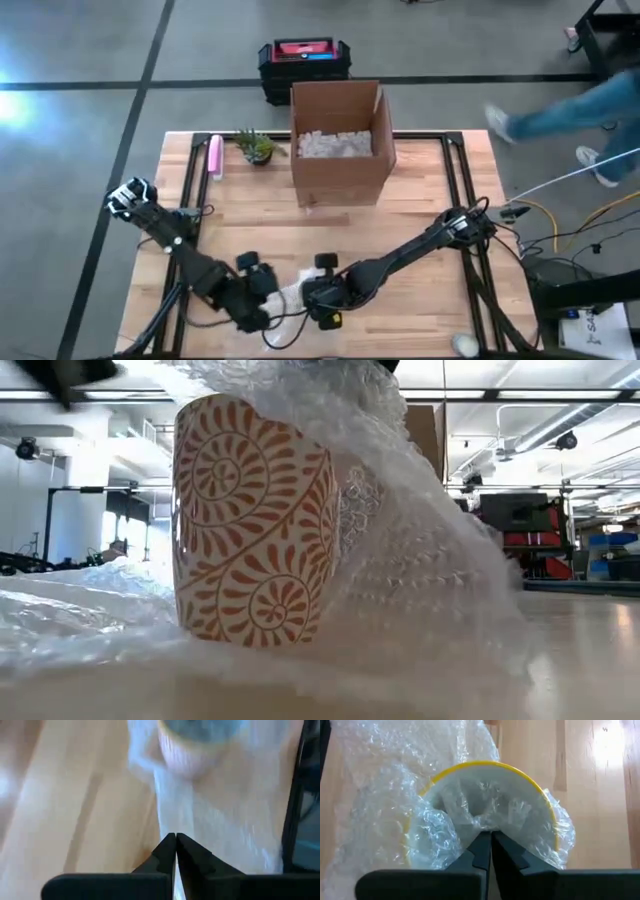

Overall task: Wrap mug
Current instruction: Wrap the yellow mug with a bubble wrap

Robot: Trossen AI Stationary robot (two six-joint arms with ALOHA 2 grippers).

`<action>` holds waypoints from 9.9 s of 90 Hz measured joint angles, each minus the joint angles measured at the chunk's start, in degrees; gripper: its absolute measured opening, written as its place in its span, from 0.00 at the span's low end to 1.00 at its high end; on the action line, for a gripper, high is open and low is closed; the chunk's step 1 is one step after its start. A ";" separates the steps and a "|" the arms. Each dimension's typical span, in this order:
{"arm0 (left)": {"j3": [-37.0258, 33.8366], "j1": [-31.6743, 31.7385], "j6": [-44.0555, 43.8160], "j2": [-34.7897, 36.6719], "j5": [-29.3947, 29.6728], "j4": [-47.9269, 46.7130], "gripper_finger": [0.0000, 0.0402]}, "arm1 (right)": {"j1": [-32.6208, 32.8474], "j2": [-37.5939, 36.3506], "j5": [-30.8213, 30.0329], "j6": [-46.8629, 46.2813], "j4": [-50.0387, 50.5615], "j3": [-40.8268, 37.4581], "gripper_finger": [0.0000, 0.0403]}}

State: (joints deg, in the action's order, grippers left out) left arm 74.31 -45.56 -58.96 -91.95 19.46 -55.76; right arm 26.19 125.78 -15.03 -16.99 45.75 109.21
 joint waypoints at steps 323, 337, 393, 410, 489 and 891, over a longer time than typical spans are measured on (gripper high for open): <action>-17.04 8.51 19.31 -1.87 14.10 49.80 0.01 | -0.14 -8.39 1.82 10.34 -45.40 -25.83 0.00; -17.04 8.70 19.01 -1.53 12.67 49.83 0.03 | -1.07 -8.05 2.00 8.59 -43.18 -25.70 0.00; -2.85 4.81 15.01 7.03 8.40 13.96 0.48 | -1.11 -8.33 1.55 7.97 -42.48 -25.81 0.00; -11.38 0.59 7.32 6.89 8.87 21.20 0.40 | -1.13 -8.33 1.55 8.49 -42.52 -25.83 0.00; -26.74 9.07 26.38 1.88 8.18 65.99 0.00 | -2.14 -8.36 2.04 7.68 -42.17 -25.92 0.00; -21.72 15.50 25.32 -1.49 -2.83 58.14 0.00 | -3.73 -7.44 -4.32 4.43 -7.24 -9.64 0.00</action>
State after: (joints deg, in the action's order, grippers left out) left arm 52.59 -30.07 -33.64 -93.44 16.63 2.37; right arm 22.46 118.33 -19.35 -12.56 38.51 99.57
